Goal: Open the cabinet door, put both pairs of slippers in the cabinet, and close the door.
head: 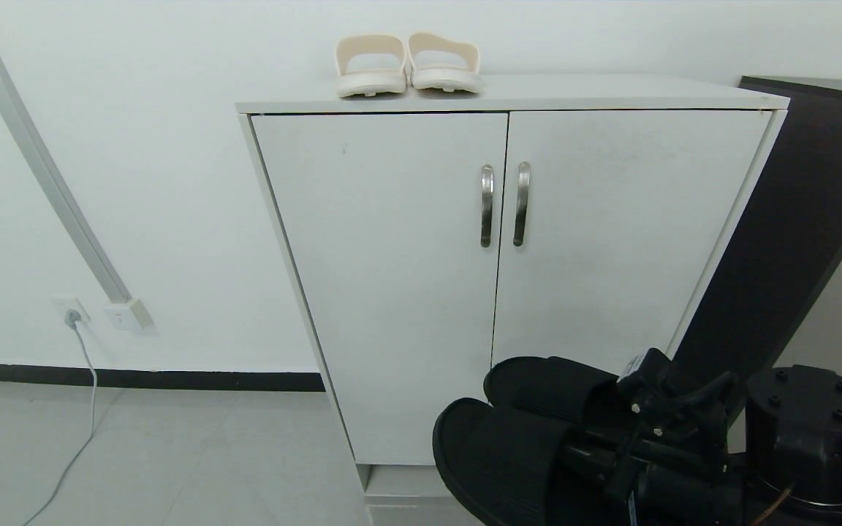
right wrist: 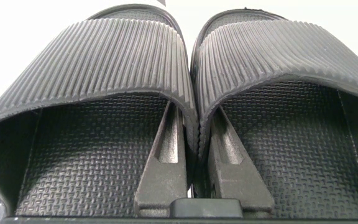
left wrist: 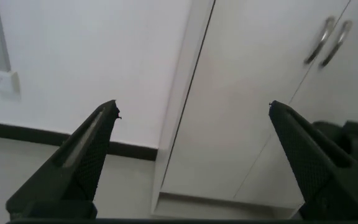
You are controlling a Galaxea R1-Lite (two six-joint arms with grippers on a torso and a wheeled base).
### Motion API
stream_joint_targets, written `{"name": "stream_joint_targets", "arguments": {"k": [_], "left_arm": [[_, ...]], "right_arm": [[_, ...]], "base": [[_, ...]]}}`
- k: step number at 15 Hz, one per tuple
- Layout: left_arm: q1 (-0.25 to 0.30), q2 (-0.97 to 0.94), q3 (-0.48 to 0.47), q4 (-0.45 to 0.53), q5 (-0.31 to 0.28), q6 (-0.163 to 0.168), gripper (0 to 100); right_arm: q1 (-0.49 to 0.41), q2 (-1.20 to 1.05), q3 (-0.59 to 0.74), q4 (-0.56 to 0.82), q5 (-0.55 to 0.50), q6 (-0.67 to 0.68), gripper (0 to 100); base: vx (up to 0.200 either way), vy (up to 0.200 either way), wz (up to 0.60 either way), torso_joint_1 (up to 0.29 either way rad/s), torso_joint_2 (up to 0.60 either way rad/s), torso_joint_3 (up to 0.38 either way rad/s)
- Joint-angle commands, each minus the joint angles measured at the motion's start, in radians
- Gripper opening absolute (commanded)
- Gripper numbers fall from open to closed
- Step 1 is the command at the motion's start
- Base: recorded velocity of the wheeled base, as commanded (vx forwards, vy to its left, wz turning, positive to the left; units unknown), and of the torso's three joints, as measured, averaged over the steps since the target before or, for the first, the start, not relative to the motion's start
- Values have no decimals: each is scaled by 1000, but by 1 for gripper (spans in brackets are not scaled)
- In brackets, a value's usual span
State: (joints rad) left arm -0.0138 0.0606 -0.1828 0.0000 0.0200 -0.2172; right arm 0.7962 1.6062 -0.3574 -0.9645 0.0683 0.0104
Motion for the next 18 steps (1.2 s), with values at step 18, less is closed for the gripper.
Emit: {"name": "stream_joint_targets", "arguments": {"k": [18], "left_arm": [[-218,823,-141,-407,-365,45,100]], "right_arm": [[18,3,11,0,2,0,0]], "base": [[0,0,0,0,0,0]]}}
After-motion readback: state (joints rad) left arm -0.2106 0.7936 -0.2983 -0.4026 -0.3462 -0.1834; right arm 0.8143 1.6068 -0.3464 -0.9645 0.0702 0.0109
